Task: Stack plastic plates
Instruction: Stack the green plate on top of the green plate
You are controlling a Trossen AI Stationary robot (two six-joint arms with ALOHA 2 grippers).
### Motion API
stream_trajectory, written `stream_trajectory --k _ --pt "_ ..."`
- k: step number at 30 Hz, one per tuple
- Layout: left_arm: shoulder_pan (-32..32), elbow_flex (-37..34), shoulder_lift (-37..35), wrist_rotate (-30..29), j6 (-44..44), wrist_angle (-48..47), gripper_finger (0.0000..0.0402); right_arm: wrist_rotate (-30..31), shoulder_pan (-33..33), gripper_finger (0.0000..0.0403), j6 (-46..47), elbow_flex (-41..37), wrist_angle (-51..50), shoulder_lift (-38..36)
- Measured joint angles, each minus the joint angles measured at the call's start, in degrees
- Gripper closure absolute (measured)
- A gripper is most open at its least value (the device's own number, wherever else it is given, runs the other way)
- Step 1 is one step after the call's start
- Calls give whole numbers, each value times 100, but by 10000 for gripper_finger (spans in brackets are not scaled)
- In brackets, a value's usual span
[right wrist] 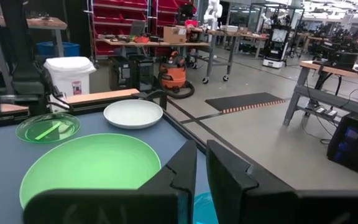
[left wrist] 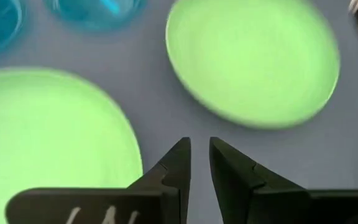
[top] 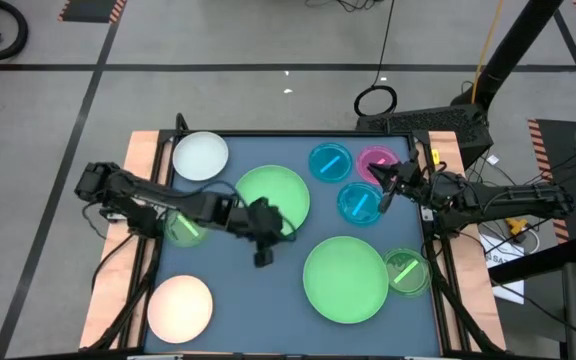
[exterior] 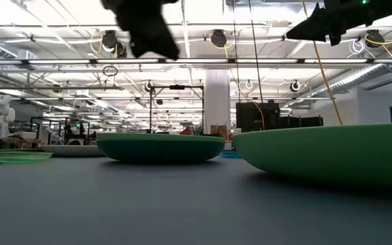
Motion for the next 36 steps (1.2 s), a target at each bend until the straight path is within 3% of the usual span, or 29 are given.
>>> stream_trajectory --k 7,16,25,29,36 --pt "264 399 670 304 236 564 337 -71 9 371 -107 0 122 -52" --pt "239 1413 1807 192 342 451 337 -1816 410 371 -932 74 220 -242" --pt "255 2254 2606 -32 1118 524 337 -1796 1235 371 -1447 74 274 -431" --pt "301 2324 2727 -449 1134 527 337 -1786 1420 371 -1508 74 303 -503" --pt "316 2323 2895 -509 1093 734 337 -1766 1488 371 -1508 74 293 -537"
